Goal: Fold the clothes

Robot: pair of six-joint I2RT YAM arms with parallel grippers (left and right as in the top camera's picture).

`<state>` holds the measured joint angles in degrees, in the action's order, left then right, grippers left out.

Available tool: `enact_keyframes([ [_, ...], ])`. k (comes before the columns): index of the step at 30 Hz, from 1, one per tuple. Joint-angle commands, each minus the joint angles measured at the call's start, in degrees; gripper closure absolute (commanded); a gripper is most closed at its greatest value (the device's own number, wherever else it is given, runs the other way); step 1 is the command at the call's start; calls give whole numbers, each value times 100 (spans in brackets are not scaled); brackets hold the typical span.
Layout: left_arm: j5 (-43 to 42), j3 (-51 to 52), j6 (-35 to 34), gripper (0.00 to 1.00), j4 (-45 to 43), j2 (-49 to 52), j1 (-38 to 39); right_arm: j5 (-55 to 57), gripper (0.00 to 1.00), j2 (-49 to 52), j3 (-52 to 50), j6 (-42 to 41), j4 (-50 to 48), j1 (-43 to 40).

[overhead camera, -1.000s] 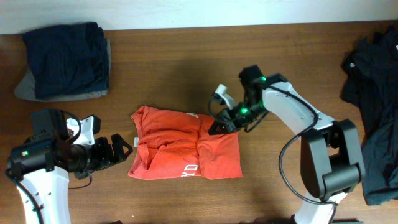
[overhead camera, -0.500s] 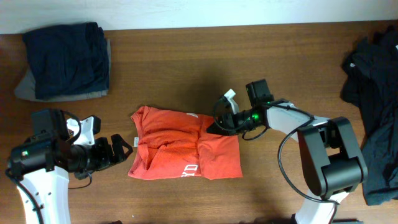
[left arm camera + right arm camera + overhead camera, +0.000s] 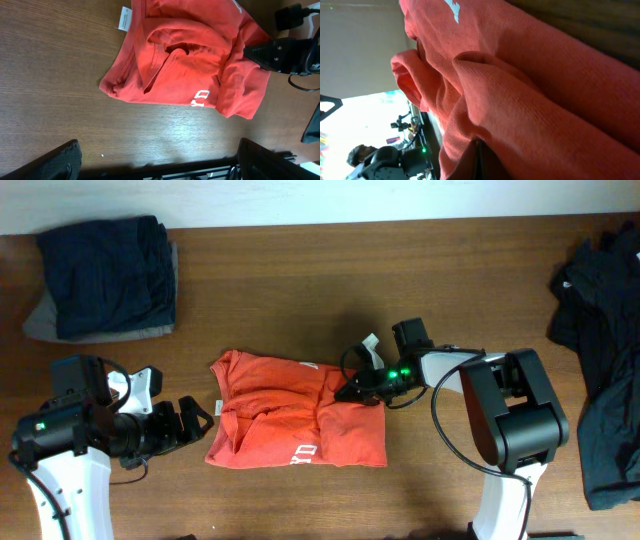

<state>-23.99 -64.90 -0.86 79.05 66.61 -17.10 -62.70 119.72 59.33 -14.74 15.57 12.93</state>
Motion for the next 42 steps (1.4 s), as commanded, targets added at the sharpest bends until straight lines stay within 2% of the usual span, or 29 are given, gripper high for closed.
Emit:
enact_keyframes([
  [1, -20, 26, 70, 1, 7, 26, 22, -138, 96, -168, 120, -83, 7, -31],
  [7, -20, 26, 70, 1, 7, 26, 22, -332, 96, -1082, 286, -417, 181, -153],
  [12, -20, 26, 70, 1, 7, 26, 22, -372, 96, -1888, 286, -544, 890, -214],
  [17, -20, 26, 70, 1, 2, 26, 22, -286, 96, -2146, 273, 291, 2048, -48],
  [20, -20, 26, 70, 1, -7, 26, 22, -197, 96, -2079, 79, 531, 2214, 140],
  [27, -20, 26, 70, 1, 24, 26, 22, 111, 96, -1943, -778, 400, 1602, 393],
  [36, -22, 26, 70, 1, 7, 26, 22, 175, 93, -1681, -2048, -516, -476, 393],
  [42, -22, 26, 70, 1, 7, 26, 22, 348, 91, -1222, -2210, -573, -643, 393],
])
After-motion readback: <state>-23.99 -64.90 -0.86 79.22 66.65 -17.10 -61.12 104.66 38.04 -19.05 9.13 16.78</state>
